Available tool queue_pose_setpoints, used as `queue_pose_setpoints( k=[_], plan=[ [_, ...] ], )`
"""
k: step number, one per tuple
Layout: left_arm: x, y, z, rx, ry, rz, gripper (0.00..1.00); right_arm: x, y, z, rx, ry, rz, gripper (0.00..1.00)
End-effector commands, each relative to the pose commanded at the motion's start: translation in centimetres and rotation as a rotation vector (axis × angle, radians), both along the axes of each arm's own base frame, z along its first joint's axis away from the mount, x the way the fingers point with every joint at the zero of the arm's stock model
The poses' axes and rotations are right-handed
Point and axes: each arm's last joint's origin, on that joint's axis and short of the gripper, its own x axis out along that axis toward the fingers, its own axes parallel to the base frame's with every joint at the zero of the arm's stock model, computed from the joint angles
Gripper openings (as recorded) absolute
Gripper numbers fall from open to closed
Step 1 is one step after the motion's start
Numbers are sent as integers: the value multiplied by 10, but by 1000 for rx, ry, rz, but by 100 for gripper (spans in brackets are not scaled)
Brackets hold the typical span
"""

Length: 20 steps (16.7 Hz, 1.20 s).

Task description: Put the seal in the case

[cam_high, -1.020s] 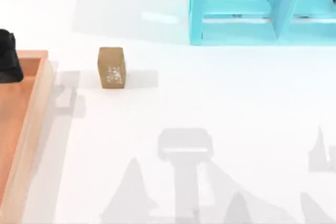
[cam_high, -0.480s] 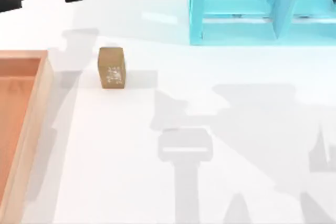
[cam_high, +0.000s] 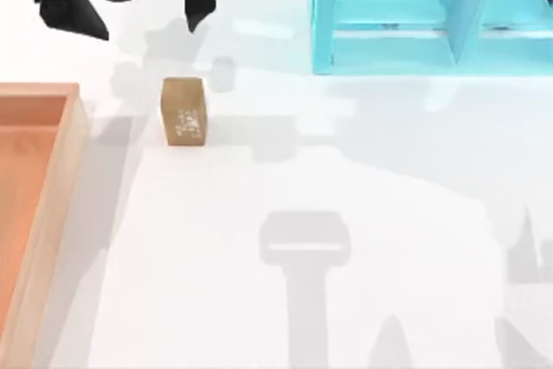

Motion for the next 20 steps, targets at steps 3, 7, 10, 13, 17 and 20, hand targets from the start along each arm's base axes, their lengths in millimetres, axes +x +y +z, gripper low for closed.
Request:
queue_pose_setpoints(
  k=[3,7,10,13,17,20],
  plan=[
    [11,-14,-15,30,75,-15,100,0,0,0,0,0,0,100],
    [16,-27,-29,68,151,-34,100,0,0,0,0,0,0,100],
    [18,-33,-37,87,190,-42,100,0,0,0,0,0,0,100],
    [18,-33,-37,87,190,-42,100,0,0,0,0,0,0,100],
    [20,-31,-42,87,191,-40,100,0,0,0,0,0,0,100],
    [25,-33,-70,88,194,-42,100,0,0,0,0,0,0,100]
  ],
)
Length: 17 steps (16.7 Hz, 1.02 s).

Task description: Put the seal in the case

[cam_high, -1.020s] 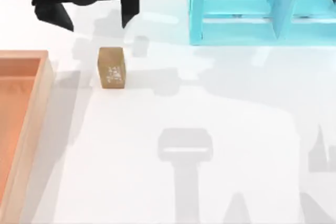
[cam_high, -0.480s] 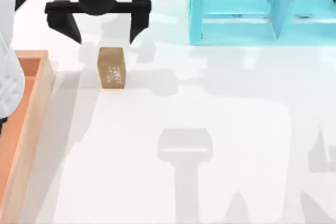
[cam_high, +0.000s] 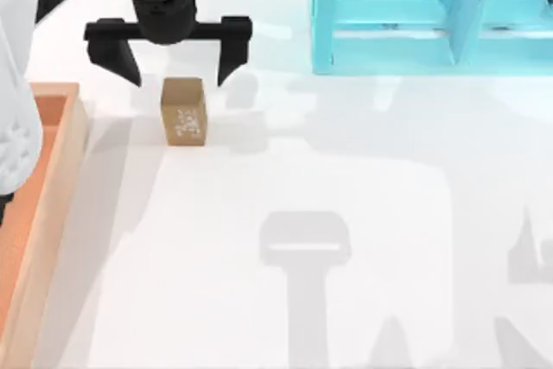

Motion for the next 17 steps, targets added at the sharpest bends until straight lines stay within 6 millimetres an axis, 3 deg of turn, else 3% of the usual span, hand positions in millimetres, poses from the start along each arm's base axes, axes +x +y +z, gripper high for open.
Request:
queue_pose_setpoints(
  k=[5,10,17],
  plan=[
    [4,0,-59,-2,-6,0,100,0,0,0,0,0,0,100],
    [3,0,-67,-1,-3,0,100,0,0,0,0,0,0,100],
    [3,0,-67,-1,-3,0,47,0,0,0,0,0,0,100]
  ],
)
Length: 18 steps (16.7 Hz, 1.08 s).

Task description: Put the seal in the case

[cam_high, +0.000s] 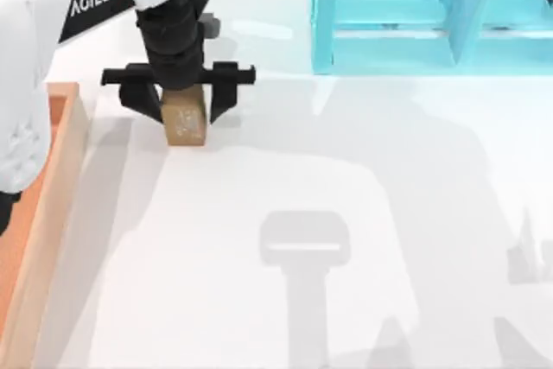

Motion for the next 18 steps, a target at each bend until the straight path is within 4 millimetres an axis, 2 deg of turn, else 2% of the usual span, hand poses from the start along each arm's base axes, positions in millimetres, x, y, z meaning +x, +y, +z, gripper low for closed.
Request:
queue_pose_setpoints(
  k=[6,16,18],
  plan=[
    [0,0,0,0,0,0,2,0,0,0,0,0,0,100],
    [0,-1,1,-1,-1,-4,0,0,0,0,0,0,0,100],
    [0,-4,9,-2,2,-12,0,0,0,0,0,0,0,100]
  ],
)
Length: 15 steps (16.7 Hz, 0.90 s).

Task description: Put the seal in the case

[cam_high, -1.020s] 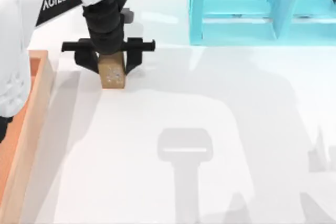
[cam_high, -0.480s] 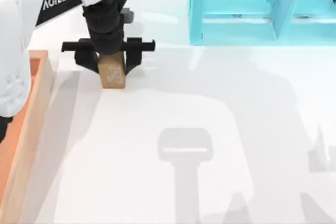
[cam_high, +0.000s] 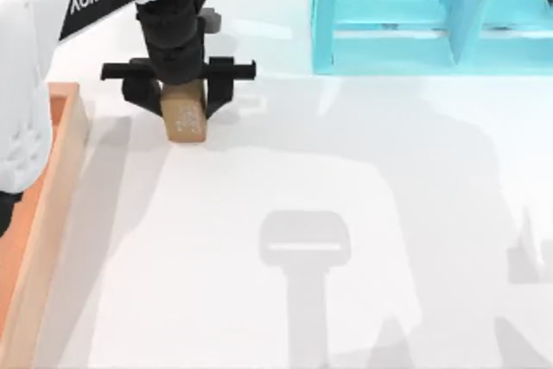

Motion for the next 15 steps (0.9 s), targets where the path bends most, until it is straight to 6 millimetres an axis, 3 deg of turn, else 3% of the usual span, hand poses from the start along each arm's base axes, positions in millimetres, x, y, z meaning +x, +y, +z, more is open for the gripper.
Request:
queue_pose_setpoints(
  k=[8,15],
  plan=[
    [1,2,84,0,-3,7,0,0,0,0,0,0,0,100],
    [-1,4,93,0,-6,7,0,0,0,0,0,0,0,100]
  ],
)
